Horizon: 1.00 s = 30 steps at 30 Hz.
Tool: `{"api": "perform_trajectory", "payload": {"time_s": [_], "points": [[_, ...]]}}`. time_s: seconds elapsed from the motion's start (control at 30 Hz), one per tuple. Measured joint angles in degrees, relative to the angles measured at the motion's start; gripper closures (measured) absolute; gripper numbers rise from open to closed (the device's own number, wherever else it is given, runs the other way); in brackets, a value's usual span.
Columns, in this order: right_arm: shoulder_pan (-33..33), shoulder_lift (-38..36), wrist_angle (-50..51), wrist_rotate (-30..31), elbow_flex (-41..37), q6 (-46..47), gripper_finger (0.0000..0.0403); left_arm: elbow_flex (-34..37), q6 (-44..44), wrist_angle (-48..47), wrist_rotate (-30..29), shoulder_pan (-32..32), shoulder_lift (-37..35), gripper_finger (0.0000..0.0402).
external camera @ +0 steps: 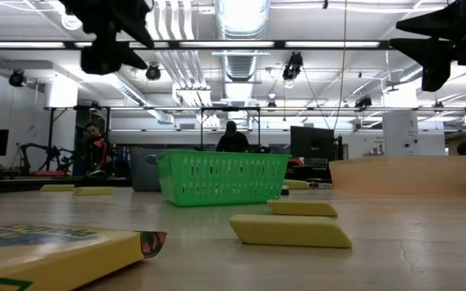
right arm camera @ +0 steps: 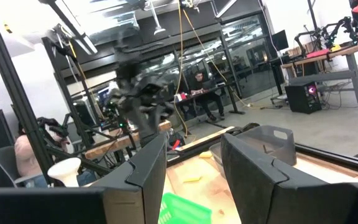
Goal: Pick & Place School Supplies
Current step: Stack the bottom yellow crayon box on the yellow crayon box in the black bin
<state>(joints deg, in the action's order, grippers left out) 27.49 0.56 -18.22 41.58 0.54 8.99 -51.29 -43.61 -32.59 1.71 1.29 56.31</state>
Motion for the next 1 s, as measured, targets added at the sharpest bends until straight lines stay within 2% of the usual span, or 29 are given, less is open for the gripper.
{"api": "perform_trajectory", "payload": {"time_s": [0.23, 0.4, 0.5, 0.7, 0.77, 0.93, 1.0], "points": [[0.0, 0.0, 0.0, 0.0, 0.0, 0.0, 0.0255, 0.0, -17.8, 2.0, -22.6, -20.6, 2.6, 0.0213], [0.0, 0.0, 0.0, 0.0, 0.0, 0.0, 0.0255, 0.0, -29.9, 3.6, -30.3, -29.9, 8.0, 0.0213], [0.0, 0.0, 0.0, 0.0, 0.0, 0.0, 0.0255, 0.0, -31.7, 7.3, -31.6, -33.2, 12.1, 0.0213], [0.0, 0.0, 0.0, 0.0, 0.0, 0.0, 0.0255, 0.0, -28.9, 16.4, -31.2, -35.3, 19.2, 0.0213], [0.0, 0.0, 0.0, 0.0, 0.0, 0.0, 0.0255, -0.1, -24.8, 19.7, -30.2, -35.3, 21.1, 0.0213], [0.0, 0.0, 0.0, 0.0, 0.0, 0.0, 0.0255, 0.0, -8.1, 26.6, -25.6, -35.8, 25.2, 0.0213], [0.0, 0.0, 0.0, 0.0, 0.0, 0.0, 0.0255, 0.0, -5.1, 28.5, -24.4, -36.5, 26.9, 0.0213]]}}
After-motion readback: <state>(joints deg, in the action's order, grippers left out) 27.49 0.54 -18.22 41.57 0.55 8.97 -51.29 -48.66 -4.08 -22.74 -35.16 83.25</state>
